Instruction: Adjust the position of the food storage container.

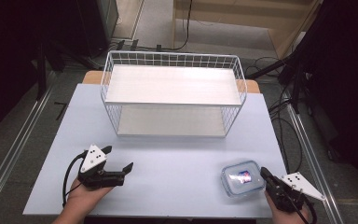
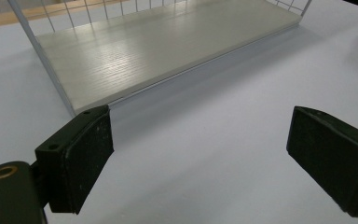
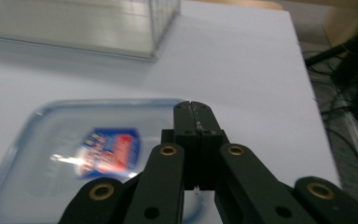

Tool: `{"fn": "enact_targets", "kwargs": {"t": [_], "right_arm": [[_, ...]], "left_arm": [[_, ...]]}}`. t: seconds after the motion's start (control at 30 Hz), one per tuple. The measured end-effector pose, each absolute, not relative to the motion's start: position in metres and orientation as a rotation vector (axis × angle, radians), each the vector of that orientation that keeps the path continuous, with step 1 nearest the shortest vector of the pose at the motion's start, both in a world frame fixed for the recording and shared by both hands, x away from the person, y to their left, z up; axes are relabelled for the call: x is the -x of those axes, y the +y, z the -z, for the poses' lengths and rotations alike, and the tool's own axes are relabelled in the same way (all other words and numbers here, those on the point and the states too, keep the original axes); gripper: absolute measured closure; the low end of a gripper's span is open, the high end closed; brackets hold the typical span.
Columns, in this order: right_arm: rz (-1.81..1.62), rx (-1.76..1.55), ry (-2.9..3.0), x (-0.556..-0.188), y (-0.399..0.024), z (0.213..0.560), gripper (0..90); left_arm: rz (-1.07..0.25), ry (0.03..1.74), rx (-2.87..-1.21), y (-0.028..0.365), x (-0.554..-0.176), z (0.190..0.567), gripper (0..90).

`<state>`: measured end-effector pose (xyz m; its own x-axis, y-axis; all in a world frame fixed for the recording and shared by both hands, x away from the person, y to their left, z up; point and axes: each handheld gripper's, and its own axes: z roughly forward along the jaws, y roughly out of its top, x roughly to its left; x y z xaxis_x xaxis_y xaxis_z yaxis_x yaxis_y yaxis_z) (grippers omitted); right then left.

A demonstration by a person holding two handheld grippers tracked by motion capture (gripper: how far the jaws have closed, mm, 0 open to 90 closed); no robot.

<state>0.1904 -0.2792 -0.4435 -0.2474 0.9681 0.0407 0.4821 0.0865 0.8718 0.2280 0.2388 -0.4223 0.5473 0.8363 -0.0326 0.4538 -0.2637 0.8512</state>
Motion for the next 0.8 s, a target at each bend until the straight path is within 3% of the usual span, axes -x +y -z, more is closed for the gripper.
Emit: {"fn": "enact_targets", "kwargs": {"t": [0.33, 0.8], "right_arm": [[-0.975, -1.550, 1.764, -0.187, -0.311, 0.466, 90.0], [-1.010, -1.522, 1.944, -0.190, -0.289, 0.476, 90.0]], "left_arm": [[-0.541, 1.032, -1.902, 0.231, -0.230, 0.422, 7.6], [-0.527, 1.033, -1.886, 0.234, -0.229, 0.421, 6.1]]}}
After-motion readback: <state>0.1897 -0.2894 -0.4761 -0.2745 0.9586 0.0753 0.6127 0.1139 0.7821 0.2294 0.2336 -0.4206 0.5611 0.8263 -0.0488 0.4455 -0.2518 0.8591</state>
